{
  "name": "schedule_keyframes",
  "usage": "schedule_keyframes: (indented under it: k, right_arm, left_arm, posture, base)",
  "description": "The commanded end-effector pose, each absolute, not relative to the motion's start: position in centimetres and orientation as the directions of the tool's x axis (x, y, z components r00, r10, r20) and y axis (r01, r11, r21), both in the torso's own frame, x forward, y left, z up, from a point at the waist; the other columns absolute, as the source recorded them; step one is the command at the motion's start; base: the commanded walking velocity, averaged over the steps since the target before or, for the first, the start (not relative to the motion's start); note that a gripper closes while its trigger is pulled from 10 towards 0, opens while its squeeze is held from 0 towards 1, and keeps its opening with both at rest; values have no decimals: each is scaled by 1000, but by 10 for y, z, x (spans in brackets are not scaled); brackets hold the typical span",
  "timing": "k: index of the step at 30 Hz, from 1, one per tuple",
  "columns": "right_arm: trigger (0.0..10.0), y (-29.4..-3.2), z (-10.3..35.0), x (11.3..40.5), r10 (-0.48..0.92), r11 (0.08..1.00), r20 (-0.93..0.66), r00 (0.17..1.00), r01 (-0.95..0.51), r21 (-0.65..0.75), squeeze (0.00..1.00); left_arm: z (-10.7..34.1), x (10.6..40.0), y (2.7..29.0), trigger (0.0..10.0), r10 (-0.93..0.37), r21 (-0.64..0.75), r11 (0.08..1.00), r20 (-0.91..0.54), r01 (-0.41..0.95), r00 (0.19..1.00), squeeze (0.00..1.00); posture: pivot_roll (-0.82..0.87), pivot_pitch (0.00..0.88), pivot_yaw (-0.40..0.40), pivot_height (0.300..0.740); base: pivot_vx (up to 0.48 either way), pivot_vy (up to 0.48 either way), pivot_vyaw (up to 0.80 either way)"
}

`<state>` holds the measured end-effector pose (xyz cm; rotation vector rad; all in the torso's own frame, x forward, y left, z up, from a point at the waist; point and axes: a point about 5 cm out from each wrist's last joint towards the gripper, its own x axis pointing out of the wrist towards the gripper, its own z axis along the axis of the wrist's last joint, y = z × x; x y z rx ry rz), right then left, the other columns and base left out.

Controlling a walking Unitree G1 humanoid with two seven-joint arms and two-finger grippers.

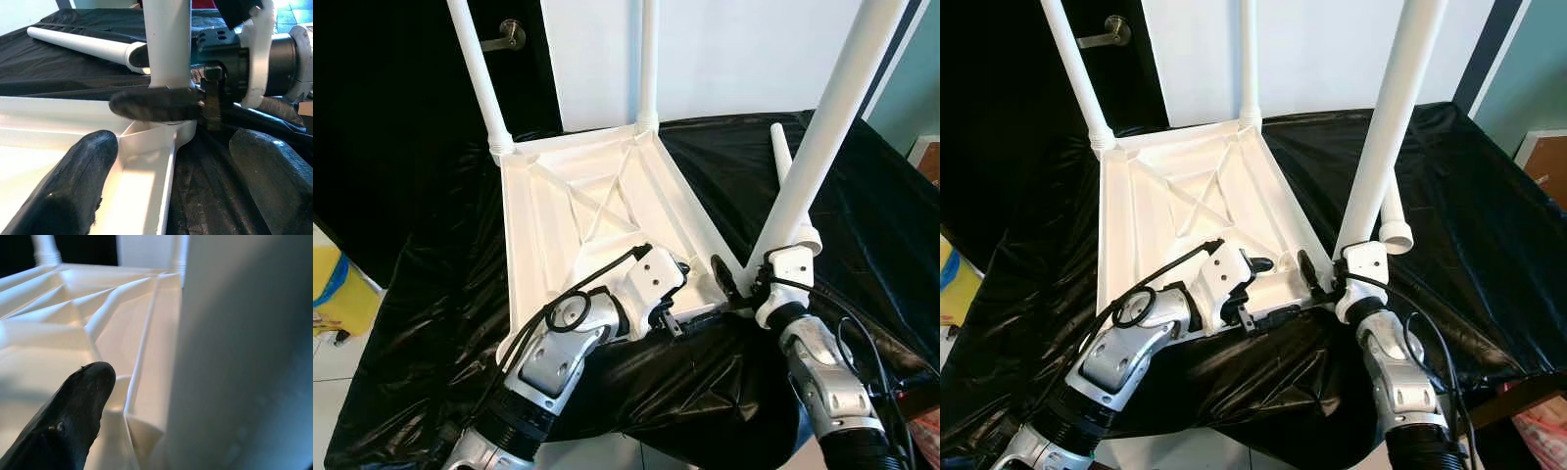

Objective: Building children table

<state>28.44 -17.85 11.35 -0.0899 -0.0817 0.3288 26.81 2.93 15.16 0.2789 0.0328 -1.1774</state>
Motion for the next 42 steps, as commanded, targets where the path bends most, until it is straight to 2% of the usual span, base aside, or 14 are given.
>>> schedule_keyframes:
  k: [1, 7, 8, 9, 10, 25, 26, 30, 32, 42]
  right_arm:
    - [10000, -180, 113, 286, 363, 929, 65, 929, -356, -101, 0]
    - [10000, -190, 120, 297, 447, 886, 46, 893, -435, -161, 0]
    - [2824, -192, 121, 300, 455, 881, 41, 890, -443, -166, 0]
    - [2824, -192, 121, 300, 455, 881, 41, 890, -443, -166, 0]
    - [0, -193, 121, 303, 461, 877, 35, 887, -449, -169, 0]
    - [0, -194, 112, 307, 501, 855, -8, 866, -496, -153, 0]
    - [10000, -193, 109, 307, 494, 860, -14, 869, -491, -137, 0]
    - [10000, -191, 104, 306, 454, 883, -25, 891, -454, -119, 0]
    - [10000, -191, 101, 307, 378, 918, -31, 925, -379, -117, 0]
    - [10000, -185, 96, 302, 207, 977, -24, 978, -208, -55, 0]
  left_arm:
    - [151, 273, 32, 10000, -898, 209, 363, -182, 908, 401, 0]
    - [153, 276, 33, 10000, -898, 216, 359, -186, 908, 399, 0]
    - [153, 275, 33, 10000, -899, 216, 356, -186, 909, 396, 0]
    - [153, 275, 33, 10000, -899, 216, 356, -186, 909, 396, 0]
    - [153, 275, 32, 10000, -901, 216, 352, -187, 911, 393, 0]
    - [152, 274, 32, 10000, -898, 211, 361, -182, 908, 399, 0]
    - [152, 274, 31, 10000, -898, 209, 363, -181, 908, 401, 0]
    - [152, 273, 30, 10000, -898, 205, 365, -179, 908, 401, 0]
    - [152, 273, 30, 10000, -899, 203, 364, -178, 909, 399, 0]
    - [151, 271, 29, 10000, -902, 201, 357, -180, 912, 393, 0]
  posture:
    - [-140, 0, 33, 740]
    - [-144, 0, 44, 740]
    - [-145, 0, 45, 740]
    - [-145, 0, 45, 740]
    - [-143, 0, 45, 740]
    - [-131, 0, 25, 740]
    - [-132, 0, 24, 740]
    - [-136, 0, 25, 740]
    - [-138, 0, 26, 740]
    - [-144, 0, 31, 740]
  base:
    - [0, 0, 0]
    - [0, 0, 0]
    - [0, 0, 0]
    - [0, 0, 0]
    - [0, 0, 0]
    - [0, 0, 0]
    - [0, 0, 0]
    - [0, 0, 0]
    - [0, 0, 0]
    - [0, 0, 0]
